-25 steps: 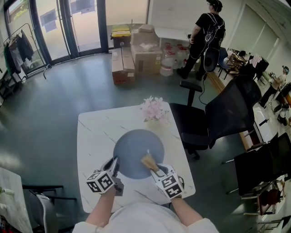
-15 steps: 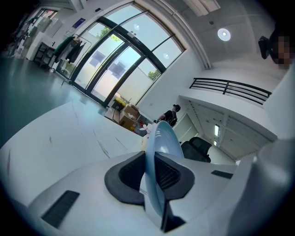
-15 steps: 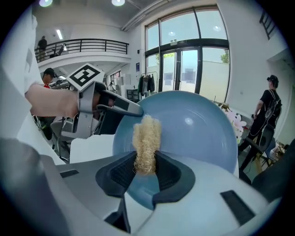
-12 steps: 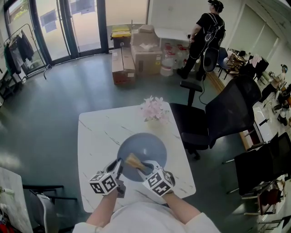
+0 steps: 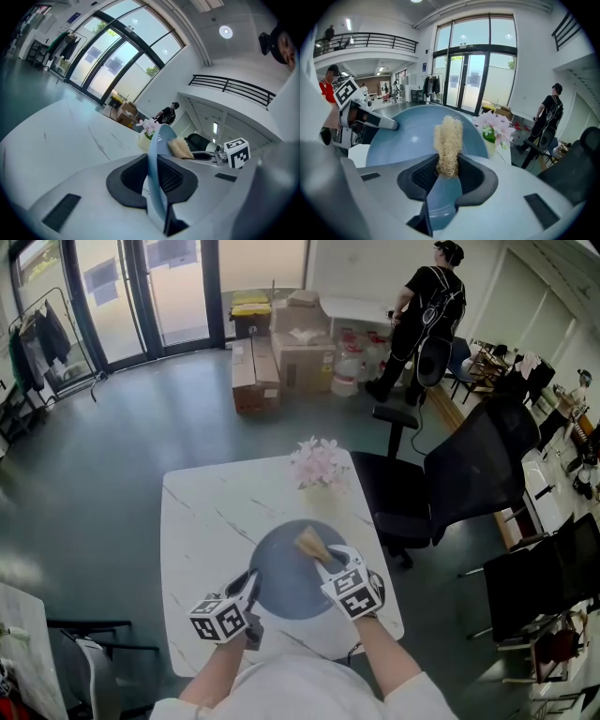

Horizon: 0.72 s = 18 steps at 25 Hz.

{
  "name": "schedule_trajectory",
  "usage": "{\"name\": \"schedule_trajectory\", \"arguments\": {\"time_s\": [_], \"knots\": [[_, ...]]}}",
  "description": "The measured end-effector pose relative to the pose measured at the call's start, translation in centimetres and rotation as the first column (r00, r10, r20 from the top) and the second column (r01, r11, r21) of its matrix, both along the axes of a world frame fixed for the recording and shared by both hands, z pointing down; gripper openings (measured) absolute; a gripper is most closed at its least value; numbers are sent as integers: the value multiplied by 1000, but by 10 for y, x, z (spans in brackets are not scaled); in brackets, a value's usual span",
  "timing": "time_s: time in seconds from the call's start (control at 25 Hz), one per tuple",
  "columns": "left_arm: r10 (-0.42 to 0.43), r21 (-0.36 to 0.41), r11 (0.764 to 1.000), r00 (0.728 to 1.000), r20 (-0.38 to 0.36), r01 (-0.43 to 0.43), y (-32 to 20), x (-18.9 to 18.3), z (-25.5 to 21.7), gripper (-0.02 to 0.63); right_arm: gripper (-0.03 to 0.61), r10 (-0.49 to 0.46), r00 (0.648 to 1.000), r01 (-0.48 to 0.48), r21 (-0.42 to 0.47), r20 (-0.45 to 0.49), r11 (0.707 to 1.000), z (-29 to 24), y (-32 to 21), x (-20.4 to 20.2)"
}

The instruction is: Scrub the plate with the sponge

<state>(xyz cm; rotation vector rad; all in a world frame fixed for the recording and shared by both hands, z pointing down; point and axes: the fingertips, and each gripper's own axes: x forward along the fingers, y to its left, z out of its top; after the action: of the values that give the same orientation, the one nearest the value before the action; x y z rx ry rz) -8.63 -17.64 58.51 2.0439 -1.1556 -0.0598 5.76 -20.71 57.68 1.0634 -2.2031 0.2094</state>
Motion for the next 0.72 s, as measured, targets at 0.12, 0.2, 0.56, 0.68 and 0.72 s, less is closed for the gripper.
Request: {"name": "schedule_trajectory", "arguments": {"time_s": [0.12, 0.2, 0.56, 0.68, 0.72], "knots": [[-21, 2, 1000, 1000, 8, 21, -3, -8, -1, 46, 124, 46, 998, -48, -34, -33, 998, 15, 4, 23], [-38, 5, 999, 999, 11, 38, -6, -14, -2, 46, 124, 62, 997, -64, -62, -42, 996, 25, 12, 31], [-72, 25, 997, 996, 52, 71, -19, -28, -3, 51, 124, -10, 999, 3, -163, -38, 987, 58, 55, 5], [-100, 14, 995, 994, 37, 100, -22, -35, 0, 51, 124, -91, 995, 82, -192, -38, 978, 66, 76, -19], [-108, 11, 994, 994, 33, 108, -23, -37, 1, 51, 124, -122, 992, 113, -200, -34, 973, 67, 84, -28]]}}
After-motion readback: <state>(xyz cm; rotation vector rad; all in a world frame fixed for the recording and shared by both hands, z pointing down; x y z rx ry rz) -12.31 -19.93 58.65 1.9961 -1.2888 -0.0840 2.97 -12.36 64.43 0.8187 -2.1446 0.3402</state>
